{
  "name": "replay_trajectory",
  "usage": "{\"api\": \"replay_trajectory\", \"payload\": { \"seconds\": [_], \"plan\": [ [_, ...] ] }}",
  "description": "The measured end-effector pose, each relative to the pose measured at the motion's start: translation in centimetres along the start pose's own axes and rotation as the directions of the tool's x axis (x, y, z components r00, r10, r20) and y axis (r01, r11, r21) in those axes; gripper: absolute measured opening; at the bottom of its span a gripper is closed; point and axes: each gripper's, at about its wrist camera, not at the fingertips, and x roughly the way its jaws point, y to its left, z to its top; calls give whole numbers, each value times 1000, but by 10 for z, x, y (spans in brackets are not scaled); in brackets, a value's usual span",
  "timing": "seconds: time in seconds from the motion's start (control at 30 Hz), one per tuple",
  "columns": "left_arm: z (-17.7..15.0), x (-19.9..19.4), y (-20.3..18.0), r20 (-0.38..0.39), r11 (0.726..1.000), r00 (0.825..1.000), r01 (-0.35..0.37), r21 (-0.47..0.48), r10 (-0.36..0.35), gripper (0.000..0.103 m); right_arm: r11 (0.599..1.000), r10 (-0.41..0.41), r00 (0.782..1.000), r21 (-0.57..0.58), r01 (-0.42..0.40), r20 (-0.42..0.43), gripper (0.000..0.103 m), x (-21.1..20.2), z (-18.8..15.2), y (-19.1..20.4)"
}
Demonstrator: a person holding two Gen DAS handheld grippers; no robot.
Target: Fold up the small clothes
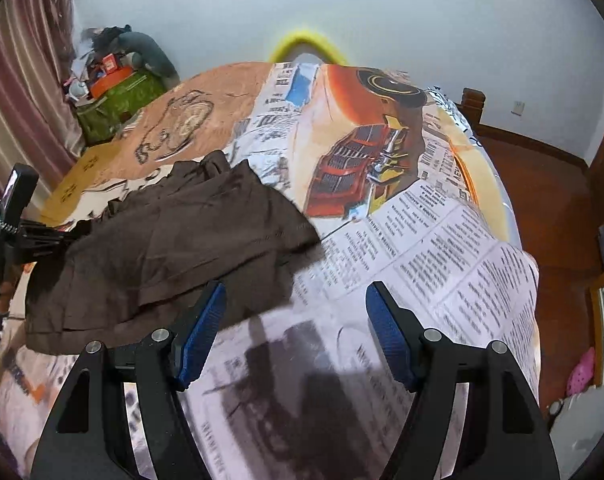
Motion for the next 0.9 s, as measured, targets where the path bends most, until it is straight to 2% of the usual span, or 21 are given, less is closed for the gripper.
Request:
{"api": "replay_trajectory", "payload": {
  "seconds": [0.13,0.33,0.43,0.6,0.77,0.9],
  "plan": [
    [-31,-20,-6,-11,999,999,46,-4,-46,7,999,29,999,-31,-30,-18,69,-13,-12,15],
    [-69,-25,-32,-19,997,997,74,-2,-74,7,989,148,987,4,-148,-70,69,-17,-28,36],
    [-80,-32,-43,-14,993,992,122,-10,-122,7,983,186,979,14,-186,-85,69,-22,-38,48],
    [-97,-44,-58,2,984,984,180,-8,-180,7,983,185,977,5,-186,-108,69,-22,-50,59],
    [-108,-56,-80,17,964,964,265,-19,-265,7,983,183,977,43,-180,-110,69,-26,-55,59],
    [-113,-66,-100,30,953,953,302,-9,-302,7,985,171,981,38,-168,-91,69,-39,-57,59]
  ]
}}
